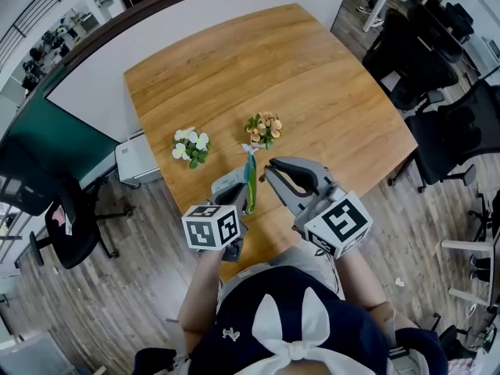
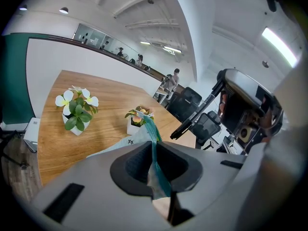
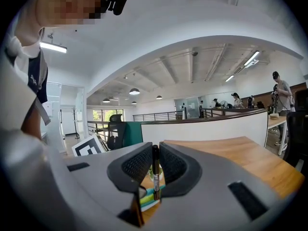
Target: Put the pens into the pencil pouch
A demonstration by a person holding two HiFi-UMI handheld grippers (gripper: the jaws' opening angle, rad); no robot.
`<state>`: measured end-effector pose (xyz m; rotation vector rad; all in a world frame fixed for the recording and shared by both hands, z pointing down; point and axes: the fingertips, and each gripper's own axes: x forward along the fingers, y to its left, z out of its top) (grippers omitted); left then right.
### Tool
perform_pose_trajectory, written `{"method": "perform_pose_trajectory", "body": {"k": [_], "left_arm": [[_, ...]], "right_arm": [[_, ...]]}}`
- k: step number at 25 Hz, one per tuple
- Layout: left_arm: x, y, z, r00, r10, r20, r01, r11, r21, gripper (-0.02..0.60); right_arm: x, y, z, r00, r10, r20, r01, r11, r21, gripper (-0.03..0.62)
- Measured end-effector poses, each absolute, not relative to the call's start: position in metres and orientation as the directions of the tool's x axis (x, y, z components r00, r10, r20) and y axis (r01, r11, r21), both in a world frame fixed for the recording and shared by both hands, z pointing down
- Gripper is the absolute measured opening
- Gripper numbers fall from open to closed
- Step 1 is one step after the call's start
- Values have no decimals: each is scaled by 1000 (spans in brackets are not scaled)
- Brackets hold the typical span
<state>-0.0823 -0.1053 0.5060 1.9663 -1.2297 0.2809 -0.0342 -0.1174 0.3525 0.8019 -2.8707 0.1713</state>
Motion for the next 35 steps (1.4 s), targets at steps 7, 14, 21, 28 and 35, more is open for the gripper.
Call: {"method": "perform_pose_trajectory", "body": {"k": [7, 14, 21, 28, 35], "left_arm": [[-72, -106, 500, 525, -658, 539, -826, -243, 509, 46], [-69, -106, 496, 532, -660, 531, -822, -249, 513, 46], [-70, -105, 494, 530, -662, 531, -825, -255, 505, 46], [-70, -103, 494, 530, -662, 530, -824, -254, 506, 46], [-69, -99, 492, 530, -660, 532, -827, -262, 498, 46]], "right_arm": [[-43, -117, 354, -856, -486, 180, -505, 860, -78, 51], [-44, -118, 370, -853, -473, 219, -501, 860, -93, 51], [-43, -116, 389, -842, -475, 257, -515, 849, -116, 51], [-44, -111, 411, -836, -457, 303, -512, 849, -132, 51], [-47, -108, 428, -833, -437, 340, -510, 845, -163, 51]]}}
